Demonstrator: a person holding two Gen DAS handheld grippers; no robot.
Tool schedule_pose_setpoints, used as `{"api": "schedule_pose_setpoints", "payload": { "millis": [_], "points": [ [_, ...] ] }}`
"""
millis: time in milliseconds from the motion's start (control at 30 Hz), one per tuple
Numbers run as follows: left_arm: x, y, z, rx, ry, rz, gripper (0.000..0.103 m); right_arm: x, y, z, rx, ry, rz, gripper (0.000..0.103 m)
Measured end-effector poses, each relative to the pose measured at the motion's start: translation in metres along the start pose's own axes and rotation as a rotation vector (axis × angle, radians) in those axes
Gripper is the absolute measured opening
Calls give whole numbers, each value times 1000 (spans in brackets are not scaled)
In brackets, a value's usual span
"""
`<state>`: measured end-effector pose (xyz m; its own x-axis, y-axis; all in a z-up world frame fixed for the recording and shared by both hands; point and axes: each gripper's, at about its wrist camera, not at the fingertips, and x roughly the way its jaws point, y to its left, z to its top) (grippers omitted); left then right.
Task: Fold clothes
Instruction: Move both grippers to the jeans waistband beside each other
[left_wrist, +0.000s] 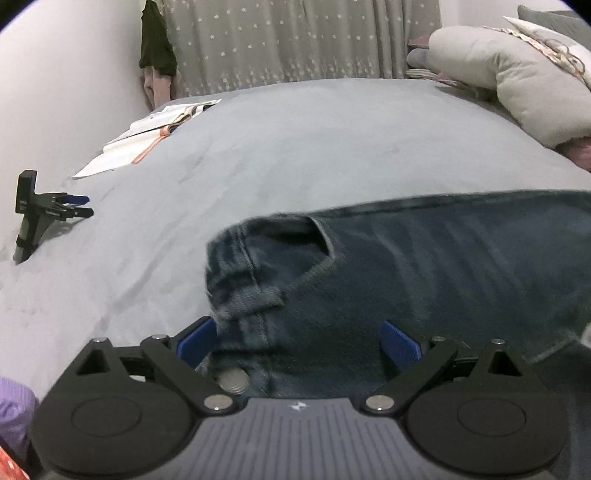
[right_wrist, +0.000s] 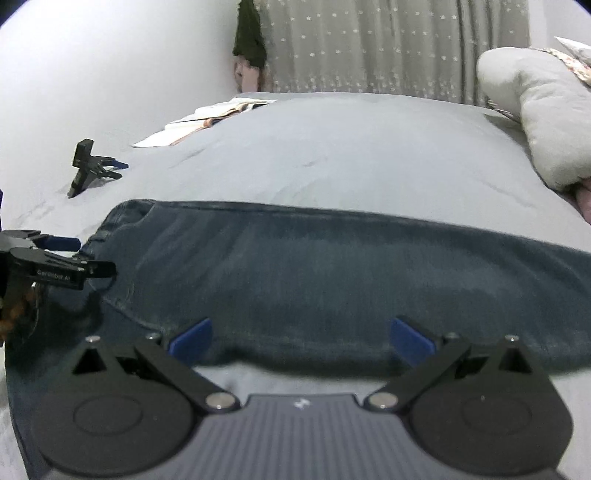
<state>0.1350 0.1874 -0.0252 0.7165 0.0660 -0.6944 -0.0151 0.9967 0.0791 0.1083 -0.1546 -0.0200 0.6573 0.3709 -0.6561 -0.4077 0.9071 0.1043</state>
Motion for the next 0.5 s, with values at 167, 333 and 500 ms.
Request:
{"api": "schedule_pose_setpoints", "payload": {
  "millis": [167, 333, 500],
  "points": [
    [15, 26, 19, -32, 8, -8, 96, 24, 4, 23, -101, 3, 29, 103],
    [28, 44, 33, -27, -32, 4, 96, 54, 7, 50, -178, 1, 67, 103],
    [47, 53, 39, 15, -60, -24, 96, 85, 3, 76, -268, 9, 125, 103]
  ]
}}
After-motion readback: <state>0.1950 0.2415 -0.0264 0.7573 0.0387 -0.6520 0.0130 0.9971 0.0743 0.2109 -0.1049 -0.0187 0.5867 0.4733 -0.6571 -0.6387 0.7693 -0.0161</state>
